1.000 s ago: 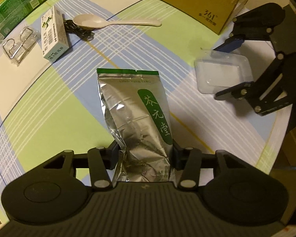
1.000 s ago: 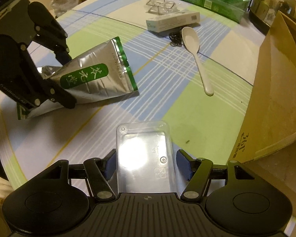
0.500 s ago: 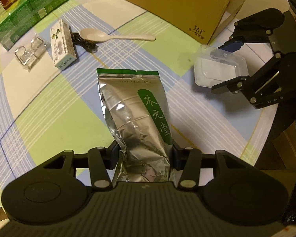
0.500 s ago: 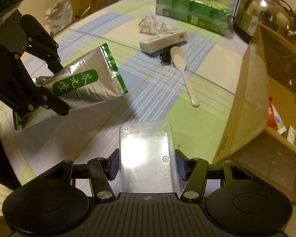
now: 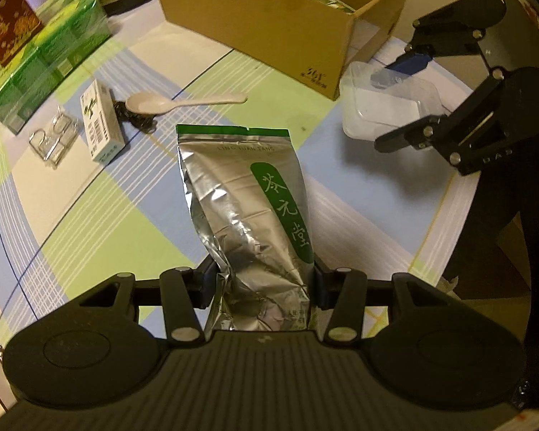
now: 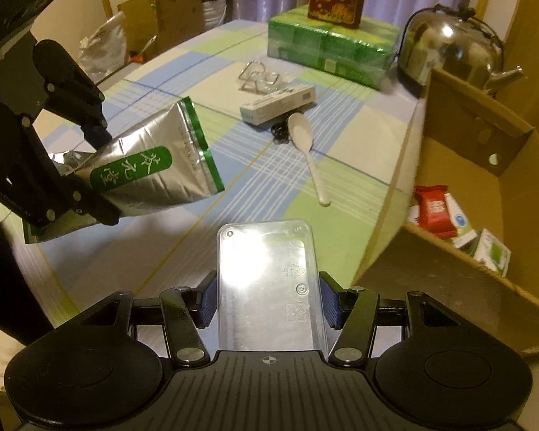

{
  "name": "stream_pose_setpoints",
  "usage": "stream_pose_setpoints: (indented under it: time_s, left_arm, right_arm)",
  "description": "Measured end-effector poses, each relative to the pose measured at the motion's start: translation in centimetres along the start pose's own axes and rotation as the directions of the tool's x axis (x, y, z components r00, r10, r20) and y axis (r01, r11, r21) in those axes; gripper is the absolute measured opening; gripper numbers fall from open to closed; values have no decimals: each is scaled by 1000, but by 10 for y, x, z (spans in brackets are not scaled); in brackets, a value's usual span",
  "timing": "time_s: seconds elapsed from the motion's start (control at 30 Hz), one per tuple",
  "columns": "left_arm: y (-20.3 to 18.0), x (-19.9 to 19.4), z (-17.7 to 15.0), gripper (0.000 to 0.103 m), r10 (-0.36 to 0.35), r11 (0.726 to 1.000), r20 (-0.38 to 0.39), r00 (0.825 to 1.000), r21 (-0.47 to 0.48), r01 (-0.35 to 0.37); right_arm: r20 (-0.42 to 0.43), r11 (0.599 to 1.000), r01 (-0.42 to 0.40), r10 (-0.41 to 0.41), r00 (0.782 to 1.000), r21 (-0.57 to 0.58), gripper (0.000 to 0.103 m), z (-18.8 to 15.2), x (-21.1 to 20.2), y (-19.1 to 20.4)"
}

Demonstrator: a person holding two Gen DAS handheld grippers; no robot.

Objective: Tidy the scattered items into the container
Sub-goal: 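Lift and carry the tea bag and clear lid toward the cardboard box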

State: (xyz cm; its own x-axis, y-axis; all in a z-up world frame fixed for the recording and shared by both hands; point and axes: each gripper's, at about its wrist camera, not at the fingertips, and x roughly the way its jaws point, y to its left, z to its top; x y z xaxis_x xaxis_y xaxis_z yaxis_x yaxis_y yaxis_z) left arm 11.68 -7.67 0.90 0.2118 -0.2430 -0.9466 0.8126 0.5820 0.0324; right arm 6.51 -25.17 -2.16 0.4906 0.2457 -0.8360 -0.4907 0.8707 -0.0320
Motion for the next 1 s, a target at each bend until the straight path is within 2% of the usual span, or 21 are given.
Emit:
stream_pose_setpoints:
  time_s: [0.27,0.47,0.73,1.0]
  left_arm:
    - [-16,-12,20,45,-13,999,23,1000,35,13]
    - [-23,-24,48,45,-38,997,56,998,62,35]
    - [-38,-37,108,45,-59,992,105,993,118,46]
    - [-45,-32,175,45,-95,990,140,986,119,78]
  right_arm:
    - [40,999,37,-37,999,4,54,2,-27,-14]
    - [77,996,85,-86,993,15,54,6,-52,-37]
    - [108,982,172,-179,978,72,54,18,-85,-93]
    - [95,968,221,-233,968,123,54,27,-88,-150]
